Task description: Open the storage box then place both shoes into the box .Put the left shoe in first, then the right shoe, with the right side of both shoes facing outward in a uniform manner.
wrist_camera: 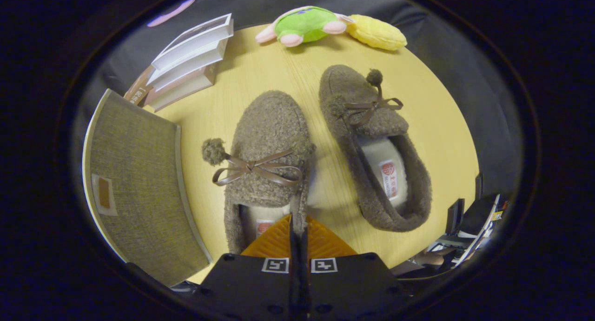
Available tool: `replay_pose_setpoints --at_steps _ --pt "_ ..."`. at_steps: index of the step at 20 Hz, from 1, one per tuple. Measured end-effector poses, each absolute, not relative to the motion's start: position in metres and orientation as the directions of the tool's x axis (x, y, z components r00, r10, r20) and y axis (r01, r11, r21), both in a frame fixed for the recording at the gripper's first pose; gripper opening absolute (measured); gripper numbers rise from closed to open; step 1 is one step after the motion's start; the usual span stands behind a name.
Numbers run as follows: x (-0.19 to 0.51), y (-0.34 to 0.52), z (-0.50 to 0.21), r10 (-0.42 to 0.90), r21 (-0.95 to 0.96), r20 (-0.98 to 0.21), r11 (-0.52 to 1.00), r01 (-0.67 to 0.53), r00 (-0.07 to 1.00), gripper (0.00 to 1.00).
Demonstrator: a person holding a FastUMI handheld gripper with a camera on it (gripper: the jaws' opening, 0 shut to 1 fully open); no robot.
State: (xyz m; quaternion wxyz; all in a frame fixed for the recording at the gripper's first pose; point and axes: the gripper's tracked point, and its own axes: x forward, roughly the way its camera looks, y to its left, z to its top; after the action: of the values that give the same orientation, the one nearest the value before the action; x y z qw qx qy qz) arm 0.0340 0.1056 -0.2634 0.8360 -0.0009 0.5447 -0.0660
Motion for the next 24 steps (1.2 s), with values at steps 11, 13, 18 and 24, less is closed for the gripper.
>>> replay_pose_setpoints --at_steps 11,13,18,24 --pt "0.022 0.111 -0.218 -0.224 -0.202 -0.852 0.975 0.097 0.472 0.03" --pt "0.016 0.111 -0.198 -0.256 -0.229 -0.838 0.966 0.116 0.482 0.03" --pt "0.003 0.118 -0.142 -0.351 -0.307 -0.782 0.936 0.171 0.515 0.03" --pt "-0.014 0.165 -0.077 -0.41 -0.359 -0.715 0.91 0.206 0.567 0.03"
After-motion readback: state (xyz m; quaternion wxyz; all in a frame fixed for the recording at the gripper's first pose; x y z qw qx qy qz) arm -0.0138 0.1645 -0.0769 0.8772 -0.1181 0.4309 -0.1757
